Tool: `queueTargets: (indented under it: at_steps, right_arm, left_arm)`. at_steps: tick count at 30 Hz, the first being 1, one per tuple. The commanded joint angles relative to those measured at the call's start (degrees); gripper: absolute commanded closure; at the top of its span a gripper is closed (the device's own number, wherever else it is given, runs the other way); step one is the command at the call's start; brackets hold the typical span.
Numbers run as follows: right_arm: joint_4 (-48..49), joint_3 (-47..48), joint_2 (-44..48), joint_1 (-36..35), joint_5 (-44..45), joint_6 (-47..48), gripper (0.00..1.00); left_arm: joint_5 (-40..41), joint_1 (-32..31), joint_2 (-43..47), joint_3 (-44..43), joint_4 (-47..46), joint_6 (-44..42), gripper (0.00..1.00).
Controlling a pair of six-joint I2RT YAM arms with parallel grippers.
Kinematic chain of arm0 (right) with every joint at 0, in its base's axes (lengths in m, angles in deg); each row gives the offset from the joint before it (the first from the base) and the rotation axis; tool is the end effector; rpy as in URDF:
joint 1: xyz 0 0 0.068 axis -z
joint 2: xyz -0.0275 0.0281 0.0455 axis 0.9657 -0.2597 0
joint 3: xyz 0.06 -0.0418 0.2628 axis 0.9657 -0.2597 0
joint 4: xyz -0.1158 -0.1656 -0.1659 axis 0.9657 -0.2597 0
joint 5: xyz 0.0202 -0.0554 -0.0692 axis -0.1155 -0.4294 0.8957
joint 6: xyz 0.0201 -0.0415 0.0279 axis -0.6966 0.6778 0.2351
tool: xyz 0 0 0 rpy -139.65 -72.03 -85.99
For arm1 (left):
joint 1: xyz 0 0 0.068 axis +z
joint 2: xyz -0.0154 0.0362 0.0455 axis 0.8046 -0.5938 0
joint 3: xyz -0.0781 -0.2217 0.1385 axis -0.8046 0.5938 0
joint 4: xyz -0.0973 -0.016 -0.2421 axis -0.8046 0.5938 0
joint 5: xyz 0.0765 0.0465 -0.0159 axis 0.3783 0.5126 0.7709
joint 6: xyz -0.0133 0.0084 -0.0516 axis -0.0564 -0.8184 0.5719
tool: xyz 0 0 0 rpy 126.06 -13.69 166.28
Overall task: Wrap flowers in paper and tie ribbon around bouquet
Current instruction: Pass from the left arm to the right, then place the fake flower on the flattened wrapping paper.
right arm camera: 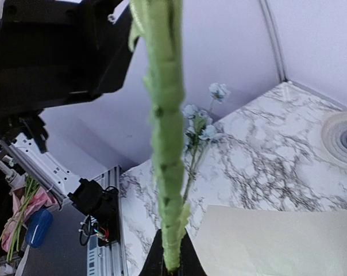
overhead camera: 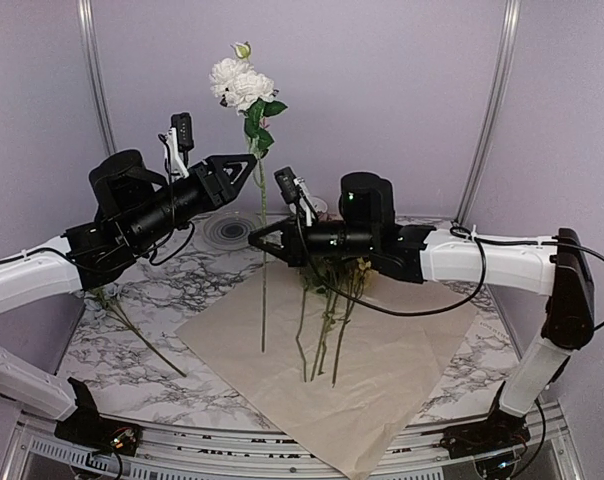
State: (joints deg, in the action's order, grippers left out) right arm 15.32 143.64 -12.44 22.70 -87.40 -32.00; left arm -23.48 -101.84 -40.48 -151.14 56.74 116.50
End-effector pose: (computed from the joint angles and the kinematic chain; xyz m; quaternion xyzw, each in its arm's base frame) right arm 0.2352 0.3321 0.3289 -0.3566 0.6531 0.5344 0.4008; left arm 0.1986 -0.2203 0.4112 0.0806 0.6081 -0.4859 0.6226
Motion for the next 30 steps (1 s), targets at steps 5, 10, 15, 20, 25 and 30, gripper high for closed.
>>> queueTargets:
  at_steps: [5, 10, 15, 20, 25, 30]
  right_arm:
    - [-14.4, -7.7, -0.3, 11.8, 2.9, -9.9, 1.00]
    - [-16.1, -10.0, -4.8, 14.6, 1.8, -10.2, 1.00]
    - [-16.5, -9.6, -9.2, 16.0, 4.0, -10.8, 0.99]
    - [-18.6, -8.9, -10.2, 16.2, 9.7, -10.7, 0.73]
    - [-22.0, -8.3, -8.0, 16.0, 16.6, -8.2, 0.67]
    - [-25.8, -7.8, -4.3, 14.5, 22.7, -5.1, 0.64]
  left_arm:
    - [29.1, 2.1, -2.1, -1.2, 26.1, -3.5, 0.01]
    - [27.7, 4.7, -2.4, 2.8, 27.6, -1.8, 0.01]
    - [27.2, 7.2, -2.2, 4.0, 29.3, -2.2, 0.01]
    - [29.4, 12.1, -2.0, 7.2, 32.8, 1.7, 0.01]
    - [27.1, 21.6, -4.4, 13.5, 36.4, 12.2, 0.01]
    - [27.7, 29.4, -6.3, 19.7, 38.8, 22.5, 0.04]
